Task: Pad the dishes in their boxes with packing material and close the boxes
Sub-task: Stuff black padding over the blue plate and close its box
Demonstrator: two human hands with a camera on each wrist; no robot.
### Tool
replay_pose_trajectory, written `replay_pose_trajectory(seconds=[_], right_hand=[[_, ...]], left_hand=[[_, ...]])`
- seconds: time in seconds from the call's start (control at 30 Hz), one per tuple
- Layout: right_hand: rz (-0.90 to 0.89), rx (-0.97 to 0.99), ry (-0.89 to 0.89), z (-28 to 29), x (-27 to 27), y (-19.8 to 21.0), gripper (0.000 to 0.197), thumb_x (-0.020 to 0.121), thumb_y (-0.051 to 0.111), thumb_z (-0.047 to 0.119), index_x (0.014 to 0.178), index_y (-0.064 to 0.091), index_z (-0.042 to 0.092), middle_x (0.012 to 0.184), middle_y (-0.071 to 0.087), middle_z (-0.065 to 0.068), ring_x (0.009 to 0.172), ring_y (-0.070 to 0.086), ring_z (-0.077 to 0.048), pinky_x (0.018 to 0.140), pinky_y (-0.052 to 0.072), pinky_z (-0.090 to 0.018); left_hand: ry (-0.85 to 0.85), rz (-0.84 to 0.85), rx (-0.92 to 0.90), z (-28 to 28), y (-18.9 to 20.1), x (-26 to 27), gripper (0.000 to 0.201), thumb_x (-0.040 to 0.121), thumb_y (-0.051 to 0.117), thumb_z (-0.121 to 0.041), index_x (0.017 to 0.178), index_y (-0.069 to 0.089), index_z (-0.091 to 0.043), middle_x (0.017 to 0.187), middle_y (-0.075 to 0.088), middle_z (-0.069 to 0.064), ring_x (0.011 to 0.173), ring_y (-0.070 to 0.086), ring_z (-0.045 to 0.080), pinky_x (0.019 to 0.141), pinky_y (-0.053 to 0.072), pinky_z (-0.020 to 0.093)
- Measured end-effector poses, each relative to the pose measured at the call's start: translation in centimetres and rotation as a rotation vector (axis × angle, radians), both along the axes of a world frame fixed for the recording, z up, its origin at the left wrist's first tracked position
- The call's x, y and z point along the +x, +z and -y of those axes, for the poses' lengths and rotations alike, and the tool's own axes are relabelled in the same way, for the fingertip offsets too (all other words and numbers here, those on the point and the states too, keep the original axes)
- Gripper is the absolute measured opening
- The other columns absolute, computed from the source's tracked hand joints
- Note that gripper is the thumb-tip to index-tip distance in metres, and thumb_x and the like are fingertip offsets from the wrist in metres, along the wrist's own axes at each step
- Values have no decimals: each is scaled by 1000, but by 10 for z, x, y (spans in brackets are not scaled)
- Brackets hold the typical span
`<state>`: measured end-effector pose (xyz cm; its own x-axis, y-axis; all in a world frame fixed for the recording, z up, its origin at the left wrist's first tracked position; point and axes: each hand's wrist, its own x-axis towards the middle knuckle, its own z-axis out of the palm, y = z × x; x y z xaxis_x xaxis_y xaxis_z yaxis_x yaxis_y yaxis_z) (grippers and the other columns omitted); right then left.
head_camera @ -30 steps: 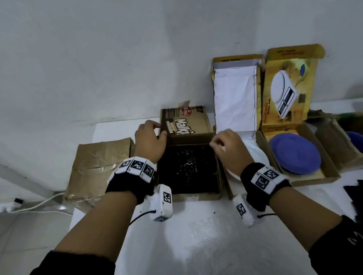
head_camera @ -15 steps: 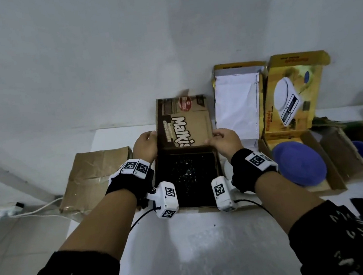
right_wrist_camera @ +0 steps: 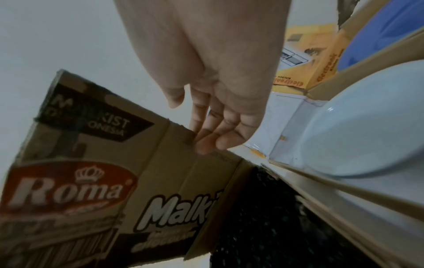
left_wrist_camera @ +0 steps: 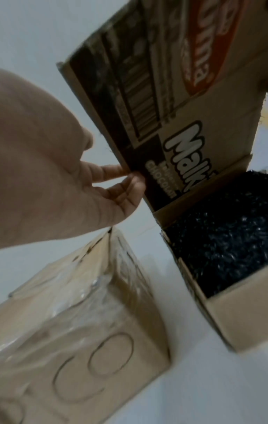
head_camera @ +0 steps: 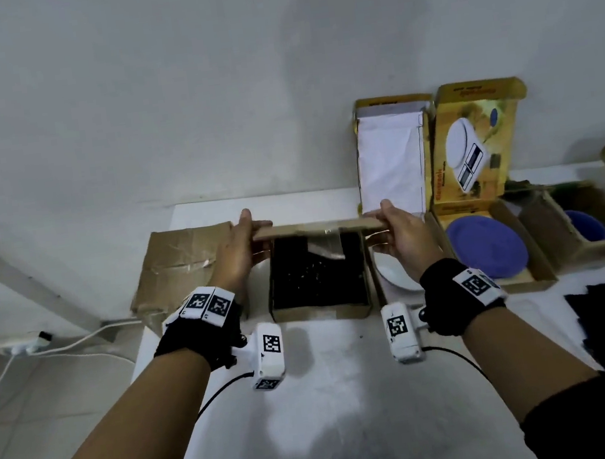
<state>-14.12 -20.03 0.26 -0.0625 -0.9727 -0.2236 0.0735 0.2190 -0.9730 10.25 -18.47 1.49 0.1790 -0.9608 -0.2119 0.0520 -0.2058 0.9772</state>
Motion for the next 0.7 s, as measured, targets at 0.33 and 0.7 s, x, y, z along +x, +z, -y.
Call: replay_pose_trajectory(seconds=[0.33, 0.7], right_hand=[[-405, 48, -34, -61, 12, -55, 15, 80, 73, 15, 88, 61, 19, 81, 61, -2, 79, 58, -21, 68, 48, -28], [-664, 106, -106, -80, 31, -69, 31, 90, 60, 20, 115, 55, 2, 116, 63, -16, 108, 57, -31, 90, 43, -33]], left_hand=[[-345, 922, 16, -52, -49, 0, 37, 93, 54, -34, 124, 55, -13, 120, 58, 12, 107, 56, 27, 89, 41, 28], [-278, 726, 71, -68, -65, -11, 39, 95, 53, -28, 129, 46, -12, 124, 59, 14, 112, 56, 29, 89, 42, 28]])
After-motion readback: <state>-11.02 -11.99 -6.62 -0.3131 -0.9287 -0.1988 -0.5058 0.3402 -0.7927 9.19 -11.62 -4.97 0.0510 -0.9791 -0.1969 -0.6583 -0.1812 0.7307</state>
